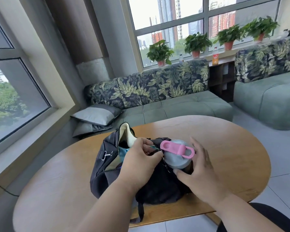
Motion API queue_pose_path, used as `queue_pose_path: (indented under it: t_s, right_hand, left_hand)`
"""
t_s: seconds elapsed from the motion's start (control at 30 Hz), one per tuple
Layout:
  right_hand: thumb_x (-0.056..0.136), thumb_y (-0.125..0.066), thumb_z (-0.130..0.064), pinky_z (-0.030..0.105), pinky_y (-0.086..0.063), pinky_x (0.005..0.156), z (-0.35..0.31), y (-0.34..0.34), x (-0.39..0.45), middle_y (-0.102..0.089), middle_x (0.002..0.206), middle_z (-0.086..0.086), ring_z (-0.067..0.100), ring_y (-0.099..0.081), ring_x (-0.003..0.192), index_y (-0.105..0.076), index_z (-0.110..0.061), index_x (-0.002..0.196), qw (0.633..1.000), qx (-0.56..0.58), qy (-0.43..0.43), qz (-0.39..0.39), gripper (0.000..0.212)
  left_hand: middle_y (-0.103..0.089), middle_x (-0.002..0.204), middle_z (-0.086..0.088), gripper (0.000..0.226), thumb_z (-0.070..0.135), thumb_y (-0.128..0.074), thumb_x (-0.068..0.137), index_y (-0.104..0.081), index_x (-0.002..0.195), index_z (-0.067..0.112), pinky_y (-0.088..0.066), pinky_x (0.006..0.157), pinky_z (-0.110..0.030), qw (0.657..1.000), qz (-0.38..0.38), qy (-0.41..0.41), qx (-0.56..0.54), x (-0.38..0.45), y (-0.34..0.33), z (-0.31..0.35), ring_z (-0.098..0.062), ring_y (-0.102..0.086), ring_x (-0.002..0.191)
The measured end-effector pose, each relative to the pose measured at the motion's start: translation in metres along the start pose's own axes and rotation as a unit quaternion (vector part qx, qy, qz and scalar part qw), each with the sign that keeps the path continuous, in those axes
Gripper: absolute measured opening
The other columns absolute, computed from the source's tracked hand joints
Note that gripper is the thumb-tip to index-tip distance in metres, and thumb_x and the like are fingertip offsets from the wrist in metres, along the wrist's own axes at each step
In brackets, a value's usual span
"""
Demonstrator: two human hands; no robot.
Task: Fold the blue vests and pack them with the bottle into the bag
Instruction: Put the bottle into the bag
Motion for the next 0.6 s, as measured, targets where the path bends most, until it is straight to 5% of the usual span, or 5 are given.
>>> queue_pose_path:
  t_s: [0.13, 0.27, 0.5, 0.6]
  right_hand:
    - [0.069, -0.090, -0.035, 0.049, -0.039, 0.115, -0.031, 0.007, -0.009, -0.037, 0.156, -0.003, 0.024, -0.035, 0.147, -0.043, -0.045, 0.146, 0.985, -0.093, 0.094, 0.107, 0.091]
    - [0.067, -0.090, -0.028, 0.056, -0.042, 0.109, -0.039, 0.003, -0.019, -0.041, 0.157, 0.008, 0.036, -0.043, 0.140, -0.057, -0.040, 0.133, 0.976, -0.129, 0.097, 0.145, 0.075]
    - [0.072, -0.087, -0.026, 0.054, -0.042, 0.106, -0.040, 0.006, -0.017, -0.039, 0.160, 0.008, 0.034, -0.042, 0.141, -0.053, -0.036, 0.129, 0.973, -0.159, 0.100, 0.131, 0.067]
    - [0.070, -0.087, -0.026, 0.053, -0.044, 0.104, -0.041, 0.007, -0.017, -0.040, 0.160, 0.009, 0.035, -0.045, 0.137, -0.055, -0.033, 0.123, 0.970, -0.177, 0.102, 0.134, 0.062]
  left_hand:
    - [-0.065, 0.096, 0.018, 0.043, 0.018, -0.064, 0.085, -0.056, 0.116, 0.046, -0.046, 0.068, -0.022, 0.992, -0.057, -0.065, 0.093, -0.017, -0.010, 0.013, -0.003, -0.061, 0.079]
    - [-0.071, 0.112, 0.015, 0.057, 0.020, -0.061, 0.085, -0.058, 0.137, 0.043, -0.049, 0.081, -0.023, 0.978, -0.033, -0.098, 0.183, -0.020, -0.013, 0.021, -0.009, -0.065, 0.098]
    - [-0.072, 0.099, 0.014, 0.012, 0.036, -0.070, 0.093, -0.068, 0.103, 0.032, -0.047, 0.078, -0.029, 0.968, 0.056, -0.119, 0.215, -0.018, -0.010, 0.017, -0.012, -0.064, 0.095]
    - [-0.072, 0.093, 0.013, 0.010, 0.039, -0.067, 0.095, -0.070, 0.094, 0.030, -0.051, 0.079, -0.034, 0.966, 0.071, -0.124, 0.218, -0.016, -0.011, 0.017, -0.012, -0.064, 0.091]
Point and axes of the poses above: each hand's wrist, its own x-axis towards the middle knuckle, its own y-axis out of the back of the hand, z = x × y, the point moved 9 cm from there along x, towards the middle knuckle
